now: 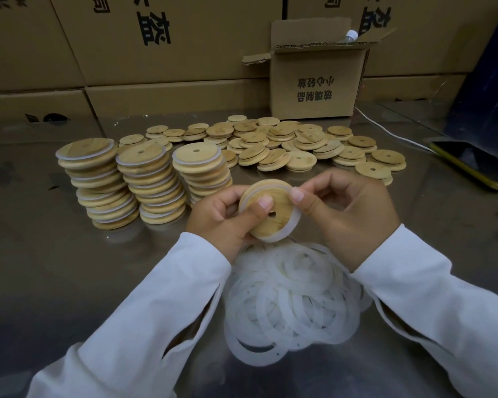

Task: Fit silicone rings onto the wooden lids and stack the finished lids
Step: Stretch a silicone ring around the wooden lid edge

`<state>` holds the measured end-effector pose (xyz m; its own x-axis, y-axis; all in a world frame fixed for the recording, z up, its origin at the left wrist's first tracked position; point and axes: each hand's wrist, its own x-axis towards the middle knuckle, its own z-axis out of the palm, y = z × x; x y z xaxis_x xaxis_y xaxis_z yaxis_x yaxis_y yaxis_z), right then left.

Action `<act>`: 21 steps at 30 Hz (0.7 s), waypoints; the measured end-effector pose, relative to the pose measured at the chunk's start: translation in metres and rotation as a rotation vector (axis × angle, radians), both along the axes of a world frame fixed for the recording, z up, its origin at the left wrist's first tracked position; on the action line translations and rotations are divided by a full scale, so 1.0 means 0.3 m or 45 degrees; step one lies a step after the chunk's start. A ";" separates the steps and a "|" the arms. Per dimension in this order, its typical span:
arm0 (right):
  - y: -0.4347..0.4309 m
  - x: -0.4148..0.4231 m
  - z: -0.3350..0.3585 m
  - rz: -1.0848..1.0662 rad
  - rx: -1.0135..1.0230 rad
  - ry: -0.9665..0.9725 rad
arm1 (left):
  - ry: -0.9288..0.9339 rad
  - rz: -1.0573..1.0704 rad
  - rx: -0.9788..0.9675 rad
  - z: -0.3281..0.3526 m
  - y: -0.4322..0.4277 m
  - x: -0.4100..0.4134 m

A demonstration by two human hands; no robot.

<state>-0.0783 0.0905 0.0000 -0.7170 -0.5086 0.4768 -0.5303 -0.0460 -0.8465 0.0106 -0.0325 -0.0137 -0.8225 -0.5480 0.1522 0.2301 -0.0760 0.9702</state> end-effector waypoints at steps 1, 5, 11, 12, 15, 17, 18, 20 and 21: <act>-0.001 0.003 -0.009 -0.031 0.026 0.023 | -0.023 0.029 -0.022 0.000 0.006 -0.001; -0.008 0.014 -0.027 -0.123 0.089 0.045 | -0.052 0.165 -0.236 -0.002 0.018 -0.006; -0.005 0.020 -0.028 -0.206 0.140 0.087 | -0.043 0.247 -0.206 -0.006 0.013 -0.006; -0.004 0.017 -0.028 -0.213 0.141 0.107 | -0.048 0.223 -0.179 -0.007 0.012 -0.007; -0.001 0.014 -0.030 -0.220 0.169 0.163 | -0.076 0.156 -0.207 -0.007 0.011 -0.011; -0.001 0.018 -0.032 -0.205 0.206 0.214 | -0.086 0.145 -0.351 -0.008 0.011 -0.008; -0.002 0.020 -0.032 -0.189 0.218 0.244 | -0.088 0.145 -0.407 -0.007 0.010 -0.006; 0.000 0.019 -0.032 -0.163 0.231 0.286 | -0.085 0.147 -0.474 -0.007 0.007 -0.003; 0.002 0.016 -0.031 -0.158 0.236 0.291 | -0.081 0.144 -0.487 -0.006 0.007 -0.003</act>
